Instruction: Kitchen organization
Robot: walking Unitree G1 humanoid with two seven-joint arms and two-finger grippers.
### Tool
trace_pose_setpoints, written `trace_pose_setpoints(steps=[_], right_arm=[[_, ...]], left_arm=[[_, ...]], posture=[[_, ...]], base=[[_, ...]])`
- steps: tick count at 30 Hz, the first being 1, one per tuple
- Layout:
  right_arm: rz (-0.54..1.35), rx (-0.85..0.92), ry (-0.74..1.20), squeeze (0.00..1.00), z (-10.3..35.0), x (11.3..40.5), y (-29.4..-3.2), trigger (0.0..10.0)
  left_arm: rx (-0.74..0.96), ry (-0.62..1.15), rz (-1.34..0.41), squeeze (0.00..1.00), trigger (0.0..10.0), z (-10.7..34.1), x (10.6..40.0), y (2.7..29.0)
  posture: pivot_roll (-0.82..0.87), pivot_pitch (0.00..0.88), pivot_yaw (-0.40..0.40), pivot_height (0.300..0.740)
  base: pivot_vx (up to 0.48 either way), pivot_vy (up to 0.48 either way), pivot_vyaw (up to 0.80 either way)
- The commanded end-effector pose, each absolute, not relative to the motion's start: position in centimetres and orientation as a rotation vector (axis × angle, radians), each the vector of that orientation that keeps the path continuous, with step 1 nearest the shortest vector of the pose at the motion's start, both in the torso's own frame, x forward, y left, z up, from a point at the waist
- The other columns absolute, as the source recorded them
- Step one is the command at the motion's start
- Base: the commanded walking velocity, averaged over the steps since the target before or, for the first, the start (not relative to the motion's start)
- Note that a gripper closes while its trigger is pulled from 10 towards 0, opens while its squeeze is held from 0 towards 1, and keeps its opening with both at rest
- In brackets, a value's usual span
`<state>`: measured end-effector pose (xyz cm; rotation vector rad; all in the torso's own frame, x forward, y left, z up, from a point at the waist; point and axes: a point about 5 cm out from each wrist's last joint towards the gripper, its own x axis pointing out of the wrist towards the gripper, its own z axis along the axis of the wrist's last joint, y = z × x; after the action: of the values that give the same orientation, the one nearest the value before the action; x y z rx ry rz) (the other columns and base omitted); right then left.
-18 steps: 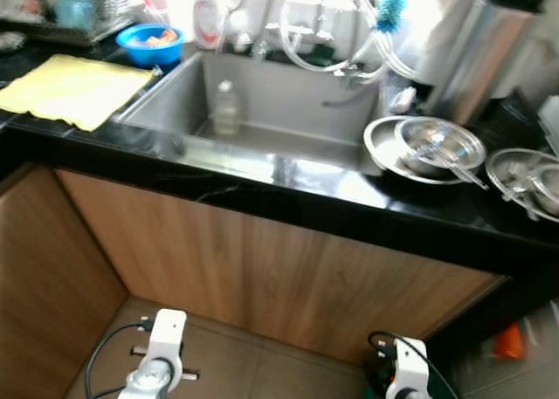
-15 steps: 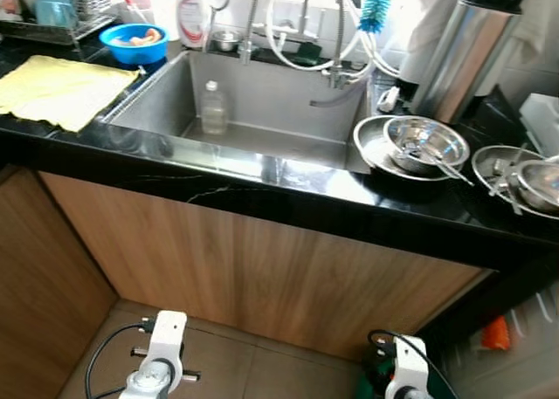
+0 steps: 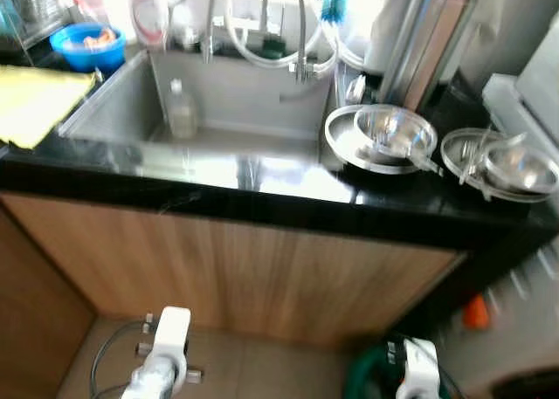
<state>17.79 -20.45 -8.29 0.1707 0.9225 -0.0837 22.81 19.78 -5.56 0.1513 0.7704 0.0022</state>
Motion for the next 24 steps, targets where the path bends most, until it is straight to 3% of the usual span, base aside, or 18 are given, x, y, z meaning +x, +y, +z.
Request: trace_pose_setpoints(steps=[1, 18, 24], right_arm=[[-0.082, 0.183, 0.928, 0.0, -8.35, 17.77, -20.2, 10.0], [-0.087, 0.183, 0.925, 0.0, -8.28, 17.76, -20.59, 10.0], [-0.089, 0.188, 0.91, 0.0, -8.2, 18.13, -20.06, 10.0]], left_arm=[[0.156, 0.793, 0.009, 0.0, 10.0, -5.86, 22.25, 20.21], [0.169, 0.777, 0.001, 0.0, 10.0, -5.71, 22.45, 20.15], [0.168, 0.768, 0.0, 0.0, 10.0, -5.62, 22.59, 20.04]], posture=[[0.05, 0.0, -0.062, 0.74], [0.05, 0.0, -0.059, 0.74], [0.05, 0.0, -0.062, 0.74]], base=[[0.0, 0.0, -0.64], [0.0, 0.028, -0.64], [0.0, 0.0, -0.07]])
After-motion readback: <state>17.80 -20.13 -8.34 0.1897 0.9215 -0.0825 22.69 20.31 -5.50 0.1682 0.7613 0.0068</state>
